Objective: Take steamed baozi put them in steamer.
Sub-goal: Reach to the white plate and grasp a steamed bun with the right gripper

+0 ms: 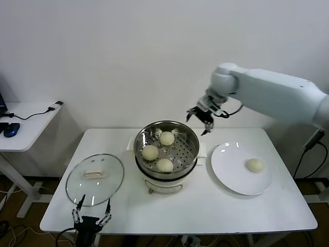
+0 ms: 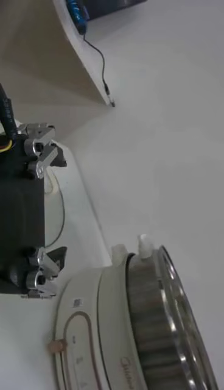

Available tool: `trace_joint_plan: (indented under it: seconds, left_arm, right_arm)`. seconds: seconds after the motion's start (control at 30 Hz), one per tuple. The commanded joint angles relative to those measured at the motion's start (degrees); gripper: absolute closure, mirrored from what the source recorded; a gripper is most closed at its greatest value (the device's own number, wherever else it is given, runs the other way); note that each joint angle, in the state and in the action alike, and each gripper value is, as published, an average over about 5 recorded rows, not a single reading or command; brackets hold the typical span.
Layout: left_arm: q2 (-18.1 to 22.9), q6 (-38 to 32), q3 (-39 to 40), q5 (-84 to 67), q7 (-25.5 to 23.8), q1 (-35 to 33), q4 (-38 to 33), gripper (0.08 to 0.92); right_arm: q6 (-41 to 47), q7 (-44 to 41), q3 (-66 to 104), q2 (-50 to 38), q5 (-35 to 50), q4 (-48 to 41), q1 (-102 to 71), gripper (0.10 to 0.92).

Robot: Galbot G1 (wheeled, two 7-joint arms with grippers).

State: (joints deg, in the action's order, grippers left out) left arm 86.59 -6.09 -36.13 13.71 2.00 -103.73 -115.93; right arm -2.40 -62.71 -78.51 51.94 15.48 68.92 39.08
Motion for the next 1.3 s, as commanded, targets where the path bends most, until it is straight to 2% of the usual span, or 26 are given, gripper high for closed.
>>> trace_joint_plan:
  seconds: [0.03,0.23,0.3,0.57,1.0,1.3]
  left_arm:
    - [0.2,0.4,0.3,0.1,-0.1,0.1,-1.1,0.177]
    - [0.5,0.9,0.1,0.5,-0.1,0.6,-1.0,0.177]
    - [0.6,0.9,-0.1,0.6,0.0,0.6,-0.7,0.177]
    - [1.0,0.7,-0.3,1.1,0.0,-0.1,-0.3,0.177]
    - [1.3,0.3,-0.7,1.3,0.3,-0.7,0.7,0.177]
    - [1.3,0.4,-0.6,1.5,0.3,-0.6,0.9,0.177]
  right_arm:
    - [16.6,-1.6,9.9,-18.3,1.4,-2.1,-12.7,0.203]
    - [9.2,-5.7,30.4,-19.9,-17.1,-9.0,-32.5,0.203]
    - [7.5,-5.9,35.2,-19.3,-20.5,-11.2,-36.8,0.203]
    - [1.9,-5.5,43.8,-13.7,-26.6,-20.5,-43.4,0.203]
    - [1.2,-5.4,47.5,-4.4,-32.0,-30.2,-44.1,0.203]
    - [-2.8,-4.9,52.7,-0.5,-38.0,-38.4,-43.2,0.203]
